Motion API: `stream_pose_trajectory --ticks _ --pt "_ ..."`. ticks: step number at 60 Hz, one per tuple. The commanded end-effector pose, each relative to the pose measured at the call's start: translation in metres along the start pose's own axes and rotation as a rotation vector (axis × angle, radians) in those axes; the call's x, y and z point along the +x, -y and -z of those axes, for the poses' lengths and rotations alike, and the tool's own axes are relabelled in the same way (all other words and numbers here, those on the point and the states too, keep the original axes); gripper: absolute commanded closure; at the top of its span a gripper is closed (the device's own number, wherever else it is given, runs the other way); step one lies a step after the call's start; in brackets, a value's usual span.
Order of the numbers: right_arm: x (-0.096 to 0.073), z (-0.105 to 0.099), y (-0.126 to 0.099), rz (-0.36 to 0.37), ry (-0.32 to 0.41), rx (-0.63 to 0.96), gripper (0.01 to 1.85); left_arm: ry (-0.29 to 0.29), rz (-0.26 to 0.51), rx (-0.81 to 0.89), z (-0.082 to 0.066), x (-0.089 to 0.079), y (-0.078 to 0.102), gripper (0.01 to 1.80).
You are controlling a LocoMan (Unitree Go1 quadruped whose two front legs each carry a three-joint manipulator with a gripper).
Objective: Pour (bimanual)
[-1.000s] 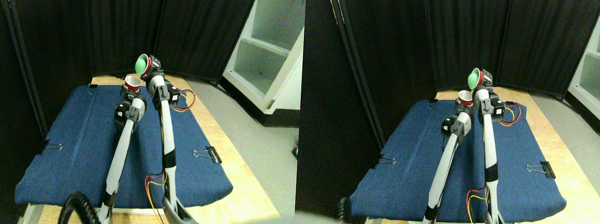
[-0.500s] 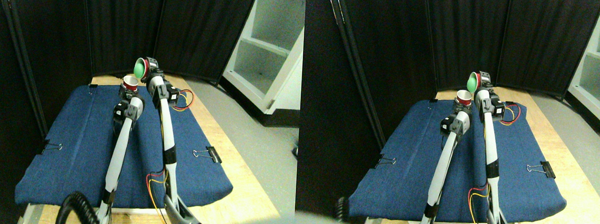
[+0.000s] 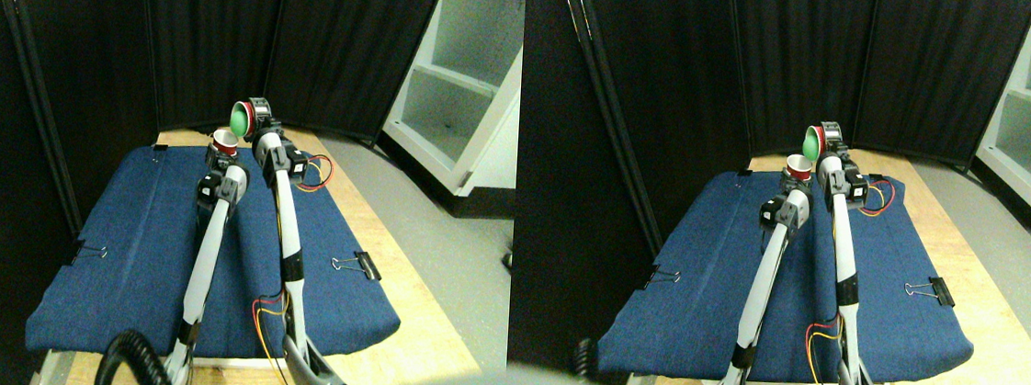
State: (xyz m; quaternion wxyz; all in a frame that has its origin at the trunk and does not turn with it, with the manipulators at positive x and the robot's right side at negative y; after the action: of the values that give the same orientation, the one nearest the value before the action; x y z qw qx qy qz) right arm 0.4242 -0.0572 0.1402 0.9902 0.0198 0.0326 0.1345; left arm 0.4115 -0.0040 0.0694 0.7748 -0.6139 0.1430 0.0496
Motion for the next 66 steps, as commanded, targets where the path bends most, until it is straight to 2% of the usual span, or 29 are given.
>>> stream_pose_trajectory --ticks 1,16,23,28,35,36,37,41,45,48,54,55,59,65,66 --pt "0.001 -0.006 -0.002 0.005 0.045 -0.034 1.53 0.003 0.032 -0.021 -0.001 0.001 0.006 1.48" --pt "0.0 -0.006 -0.005 0.01 0.054 -0.135 1.53 -0.003 0.03 -0.023 0.001 0.002 0.006 1.48" --pt "-0.001 -0.004 -0.006 -0.011 0.086 -0.198 1.53 -0.005 0.031 -0.021 0.0 0.0 0.006 1.48" --pt "-0.001 -0.004 -0.008 0.015 0.073 -0.204 1.53 -0.005 0.03 -0.025 0.001 -0.001 0.005 1.48" --pt "-0.001 -0.004 -0.009 0.022 0.1 -0.191 1.53 -0.011 0.029 -0.027 0.001 -0.003 0.005 1.48" --pt "-0.001 -0.004 -0.008 0.046 0.112 -0.114 1.53 -0.01 0.031 -0.026 0.001 -0.003 0.005 1.48" --pt "-0.001 -0.004 -0.008 0.046 0.112 -0.114 1.53 -0.01 0.031 -0.026 0.001 -0.003 0.005 1.48" --pt "-0.002 -0.006 -0.007 0.164 0.128 0.116 1.53 -0.003 0.03 -0.028 -0.001 -0.004 0.004 1.48" --pt "-0.002 -0.008 -0.003 0.195 0.135 0.175 1.53 -0.003 0.031 -0.031 -0.003 -0.005 0.004 1.48" --pt "-0.004 -0.009 0.0 0.264 0.135 0.265 1.53 -0.004 0.035 -0.03 -0.004 -0.006 0.004 1.48" --pt "-0.007 -0.011 0.007 0.307 0.109 0.494 1.53 0.003 0.041 -0.017 -0.008 -0.007 0.004 1.48" --pt "-0.007 -0.011 0.007 0.307 0.109 0.494 1.53 0.003 0.041 -0.017 -0.008 -0.007 0.004 1.48" --pt "-0.007 -0.013 0.014 0.339 0.107 0.731 1.53 -0.001 0.045 -0.016 -0.011 -0.007 0.004 1.48" --pt "-0.007 -0.015 0.02 0.395 0.106 0.858 1.53 -0.001 0.05 -0.005 -0.014 -0.006 0.003 1.48" --pt "-0.008 -0.016 0.021 0.42 0.107 0.932 1.53 -0.001 0.051 -0.009 -0.015 -0.006 0.003 1.48"
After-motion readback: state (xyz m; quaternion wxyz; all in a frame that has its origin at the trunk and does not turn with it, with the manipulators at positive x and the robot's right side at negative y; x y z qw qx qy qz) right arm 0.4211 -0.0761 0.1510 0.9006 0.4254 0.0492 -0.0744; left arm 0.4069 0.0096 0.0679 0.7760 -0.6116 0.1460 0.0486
